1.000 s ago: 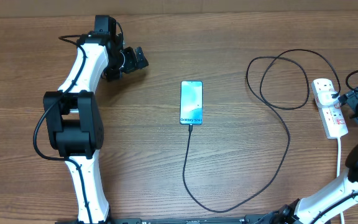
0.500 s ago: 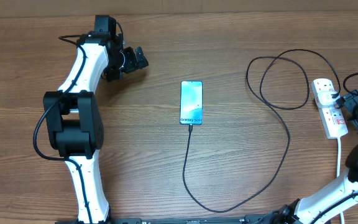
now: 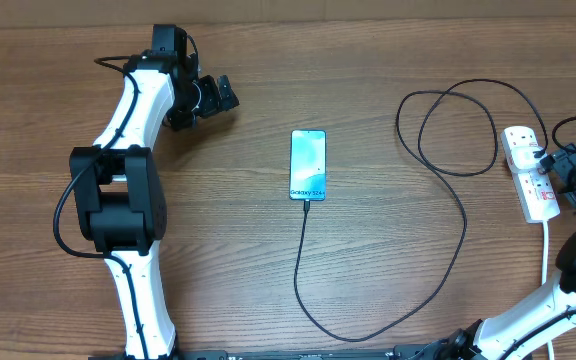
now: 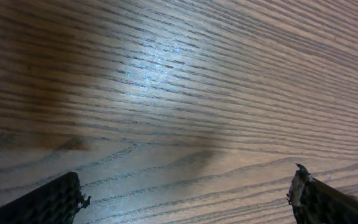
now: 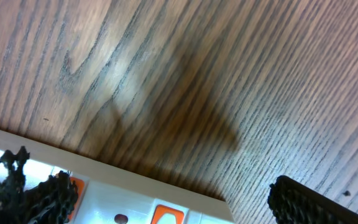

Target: Plug charger to phone and switch on socket

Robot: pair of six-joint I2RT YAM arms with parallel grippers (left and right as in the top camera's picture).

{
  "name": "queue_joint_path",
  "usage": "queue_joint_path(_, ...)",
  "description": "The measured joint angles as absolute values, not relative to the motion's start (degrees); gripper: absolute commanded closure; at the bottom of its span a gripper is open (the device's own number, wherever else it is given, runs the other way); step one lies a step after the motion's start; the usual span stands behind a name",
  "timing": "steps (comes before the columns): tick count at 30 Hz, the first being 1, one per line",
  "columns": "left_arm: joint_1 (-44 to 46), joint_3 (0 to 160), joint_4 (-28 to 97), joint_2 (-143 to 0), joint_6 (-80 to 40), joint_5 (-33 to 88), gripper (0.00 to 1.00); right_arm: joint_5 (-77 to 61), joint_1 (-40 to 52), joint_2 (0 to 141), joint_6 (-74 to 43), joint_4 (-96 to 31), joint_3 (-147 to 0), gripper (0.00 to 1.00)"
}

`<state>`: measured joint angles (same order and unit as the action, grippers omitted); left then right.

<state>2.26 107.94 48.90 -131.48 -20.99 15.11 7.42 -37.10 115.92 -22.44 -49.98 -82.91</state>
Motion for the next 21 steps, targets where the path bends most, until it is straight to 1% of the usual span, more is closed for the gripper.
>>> queue_joint_path(21,2.3,107.9,48.9,-131.5,-21.0,15.1,0.00,7.9,-37.1,115.9,-22.2,-44.4,-82.8,0.00)
